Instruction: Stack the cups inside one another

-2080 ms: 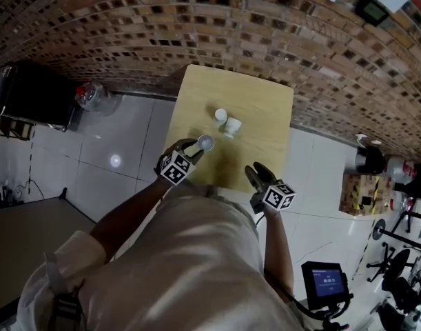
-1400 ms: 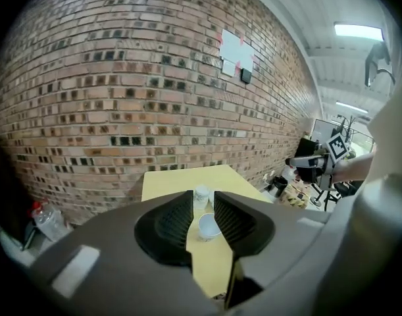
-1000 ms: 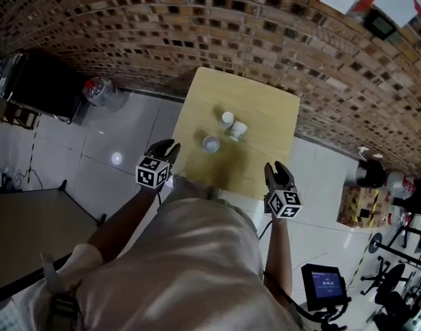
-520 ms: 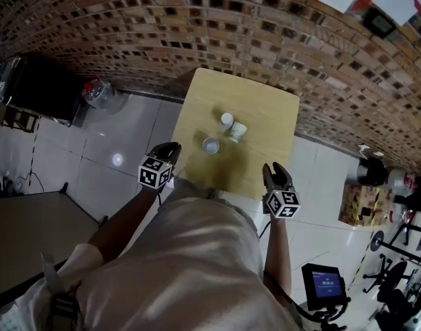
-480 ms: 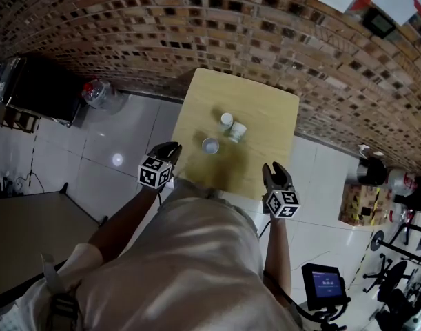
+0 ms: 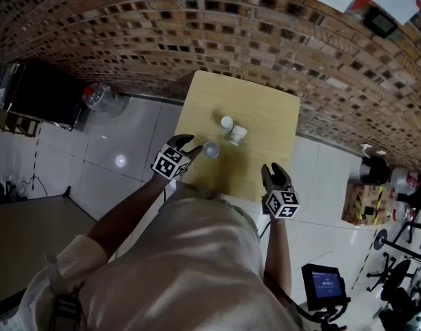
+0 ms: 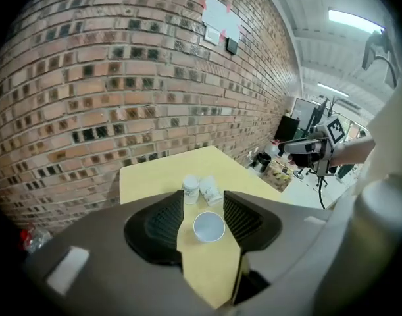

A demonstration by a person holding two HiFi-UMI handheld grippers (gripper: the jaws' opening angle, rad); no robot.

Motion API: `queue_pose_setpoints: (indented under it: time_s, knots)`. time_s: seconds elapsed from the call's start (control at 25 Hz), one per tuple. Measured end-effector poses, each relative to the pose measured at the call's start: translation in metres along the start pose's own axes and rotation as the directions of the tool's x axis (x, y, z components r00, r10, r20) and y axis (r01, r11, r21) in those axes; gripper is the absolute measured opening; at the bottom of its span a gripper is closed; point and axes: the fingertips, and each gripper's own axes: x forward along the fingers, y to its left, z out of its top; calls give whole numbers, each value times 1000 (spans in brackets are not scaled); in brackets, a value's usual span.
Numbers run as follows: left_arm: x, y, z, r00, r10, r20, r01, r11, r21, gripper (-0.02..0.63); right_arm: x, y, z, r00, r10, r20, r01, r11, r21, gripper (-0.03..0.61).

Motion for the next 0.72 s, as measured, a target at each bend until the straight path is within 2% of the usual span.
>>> queue_pose_setpoints:
  time_s: [0.2, 0.36, 0.56, 0.72]
  knots:
    - [48, 1, 19, 996, -35, -79, 44, 992, 118, 227, 10, 3, 7, 1000, 16, 20, -17, 999, 38, 152]
    - [82, 0, 26, 989, -37, -142, 68, 974, 217, 239, 17, 3, 5, 1000, 24, 15, -25, 998, 52, 152]
    - [123, 0, 13, 952, -65, -300, 154, 947, 283, 317, 23, 2, -1, 1000, 21, 7, -21, 996, 83, 152]
    - [152, 16, 14, 934, -33, -357, 152, 938, 313, 341, 28, 2, -9, 1000, 27, -14, -25, 995, 92, 152]
